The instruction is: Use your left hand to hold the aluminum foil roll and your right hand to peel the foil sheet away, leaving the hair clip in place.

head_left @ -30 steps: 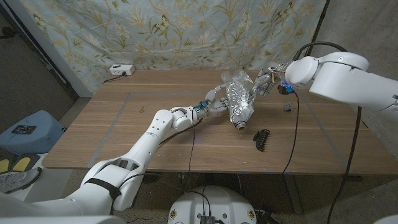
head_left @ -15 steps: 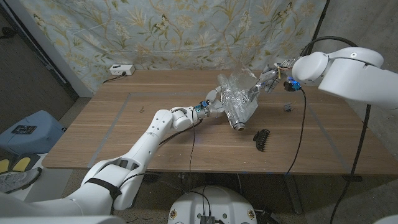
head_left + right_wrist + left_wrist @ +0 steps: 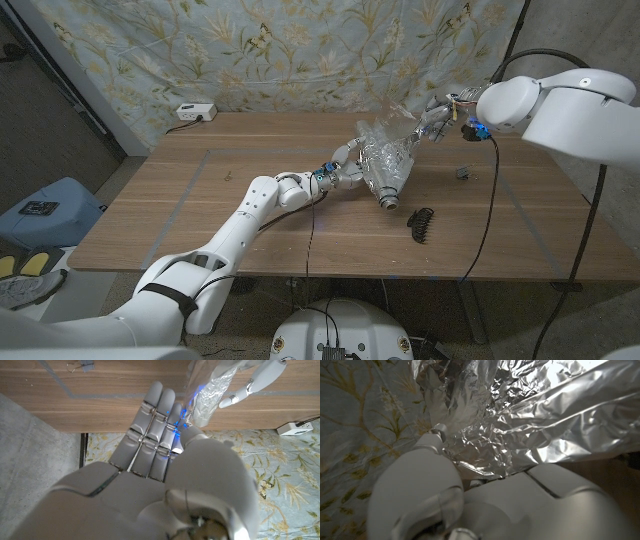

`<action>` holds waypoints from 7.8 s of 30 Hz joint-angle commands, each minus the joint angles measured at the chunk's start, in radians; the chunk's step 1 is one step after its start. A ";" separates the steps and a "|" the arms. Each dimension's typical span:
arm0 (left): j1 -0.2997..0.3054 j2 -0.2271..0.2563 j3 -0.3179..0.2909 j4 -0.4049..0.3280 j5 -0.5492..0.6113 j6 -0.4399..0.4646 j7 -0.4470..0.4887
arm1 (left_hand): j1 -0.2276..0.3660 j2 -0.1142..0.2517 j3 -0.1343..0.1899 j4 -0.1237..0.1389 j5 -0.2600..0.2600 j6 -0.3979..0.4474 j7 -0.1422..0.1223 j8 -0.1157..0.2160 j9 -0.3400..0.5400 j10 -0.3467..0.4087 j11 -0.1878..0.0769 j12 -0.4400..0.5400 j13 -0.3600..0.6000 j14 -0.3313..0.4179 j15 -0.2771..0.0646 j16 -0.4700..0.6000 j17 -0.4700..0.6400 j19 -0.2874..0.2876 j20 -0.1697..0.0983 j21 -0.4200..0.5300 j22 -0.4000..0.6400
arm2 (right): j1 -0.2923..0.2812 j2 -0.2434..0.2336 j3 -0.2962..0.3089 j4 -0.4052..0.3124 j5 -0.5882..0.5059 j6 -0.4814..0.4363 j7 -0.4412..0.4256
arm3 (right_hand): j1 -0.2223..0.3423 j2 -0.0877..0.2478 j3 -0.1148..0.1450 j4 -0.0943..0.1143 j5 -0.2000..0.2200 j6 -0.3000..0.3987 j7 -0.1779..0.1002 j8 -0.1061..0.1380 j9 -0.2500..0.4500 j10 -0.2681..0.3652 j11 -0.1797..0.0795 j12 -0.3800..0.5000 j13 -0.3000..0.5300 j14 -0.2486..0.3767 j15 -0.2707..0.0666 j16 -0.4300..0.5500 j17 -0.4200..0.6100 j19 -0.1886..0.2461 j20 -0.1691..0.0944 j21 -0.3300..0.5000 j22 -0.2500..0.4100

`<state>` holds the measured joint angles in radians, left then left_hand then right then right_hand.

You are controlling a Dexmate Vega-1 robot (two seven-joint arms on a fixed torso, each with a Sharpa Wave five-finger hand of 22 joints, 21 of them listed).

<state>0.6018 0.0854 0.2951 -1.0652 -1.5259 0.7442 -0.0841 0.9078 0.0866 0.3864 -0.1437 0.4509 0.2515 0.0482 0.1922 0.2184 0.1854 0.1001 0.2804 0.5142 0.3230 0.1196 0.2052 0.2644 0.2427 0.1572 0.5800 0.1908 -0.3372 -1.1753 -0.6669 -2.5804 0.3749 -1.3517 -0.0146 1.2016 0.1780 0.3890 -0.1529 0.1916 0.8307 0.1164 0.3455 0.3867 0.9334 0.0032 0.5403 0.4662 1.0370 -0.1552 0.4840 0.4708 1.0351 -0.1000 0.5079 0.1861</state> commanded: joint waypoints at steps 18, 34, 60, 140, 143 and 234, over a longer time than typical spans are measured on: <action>-0.020 -0.021 -0.011 0.045 0.015 0.017 -0.022 | -0.011 0.007 0.009 0.001 -0.008 0.000 -0.006 0.010 -0.001 0.004 -0.006 -0.007 0.000 0.004 -0.001 0.011 -0.002 0.009 -0.001 -0.005 0.002 | -0.058 -0.054 0.122 -0.029 0.034 0.019 -0.028 | 0.018 -0.001 0.007 0.000 0.005 0.016 0.022 -0.006 0.017 0.002 -0.002 0.010 0.003 0.020 -0.019 -0.007 0.009 -0.003 0.004 0.015 0.002; -0.025 -0.026 -0.015 0.051 0.025 0.025 -0.022 | -0.017 0.007 0.010 0.001 -0.013 0.004 -0.010 0.012 -0.003 0.008 -0.006 -0.008 -0.001 0.006 -0.004 0.013 -0.005 0.010 -0.003 -0.006 0.001 | -0.118 -0.082 0.220 -0.048 0.067 0.032 -0.062 | 0.020 -0.002 0.008 -0.001 0.006 0.018 0.025 -0.008 0.029 0.000 -0.004 0.013 0.005 0.022 -0.020 -0.013 0.012 -0.006 0.003 0.026 0.001; 0.063 0.021 -0.056 -0.105 -0.091 0.078 0.100 | -0.023 0.009 0.015 -0.002 -0.021 0.022 -0.012 0.019 -0.005 0.032 -0.015 -0.004 -0.002 0.017 -0.009 0.018 -0.013 0.022 -0.007 -0.004 0.002 | -0.238 -0.056 0.302 0.098 0.121 0.074 -0.128 | 0.021 -0.002 0.007 0.000 0.007 0.018 0.018 -0.015 0.045 -0.004 -0.006 0.016 0.008 0.025 -0.025 -0.021 0.018 -0.013 0.001 0.041 0.001; 0.074 0.137 -0.002 -0.156 -0.248 0.082 0.113 | -0.030 0.022 0.040 -0.008 -0.036 0.077 -0.015 0.028 -0.006 0.067 -0.019 -0.004 -0.003 0.035 -0.014 0.026 -0.026 0.032 -0.008 -0.006 0.002 | -0.306 -0.107 0.419 0.255 0.430 0.354 0.068 | -0.437 -0.151 -0.196 0.115 0.013 -0.374 0.098 -0.160 -0.113 -0.377 0.214 -0.319 -0.083 -0.337 0.320 -0.266 -0.094 -0.216 0.217 -0.080 -0.013; 0.070 0.135 -0.001 -0.151 -0.246 0.083 0.113 | -0.031 0.021 0.040 -0.008 -0.036 0.077 -0.015 0.028 -0.006 0.067 -0.020 -0.005 -0.003 0.034 -0.015 0.026 -0.026 0.033 -0.008 -0.006 0.002 | -0.280 -0.091 0.384 0.263 0.422 0.356 0.083 | -0.435 -0.150 -0.196 0.113 0.015 -0.379 0.098 -0.160 -0.114 -0.380 0.214 -0.320 -0.083 -0.335 0.320 -0.265 -0.094 -0.215 0.218 -0.081 -0.013; 0.107 0.141 0.029 -0.206 -0.241 0.083 0.074 | -0.047 -0.007 0.044 -0.013 -0.059 -0.159 -0.081 -0.014 -0.012 -0.052 0.008 -0.057 -0.009 -0.030 0.055 -0.001 -0.049 0.010 0.039 -0.025 0.003 | -0.329 -0.103 0.395 0.272 0.380 0.271 -0.063 | -0.027 -0.013 0.011 -0.005 -0.014 0.044 0.002 -0.011 0.026 0.090 -0.038 0.038 0.089 0.228 -0.066 -0.093 0.058 0.151 -0.094 0.105 0.002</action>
<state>0.7057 0.2290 0.3195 -1.2658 -1.7685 0.8374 -0.0100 0.8592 0.0828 0.4275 -0.1545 0.3947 0.0980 -0.0338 0.1699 0.2044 0.1370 0.1018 0.2255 0.5051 0.2891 0.1680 0.2052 0.2136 0.2482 0.1879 0.5577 0.1909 -0.6626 -1.2582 -0.2850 -2.3215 0.7568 -1.0912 -0.0753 1.1598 0.1672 0.3936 -0.1569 0.1720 0.8627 0.1030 0.3397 0.4067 1.0246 -0.0377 0.5715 0.5542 1.2529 -0.2210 0.3949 0.5264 1.1885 -0.1931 0.6034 0.1839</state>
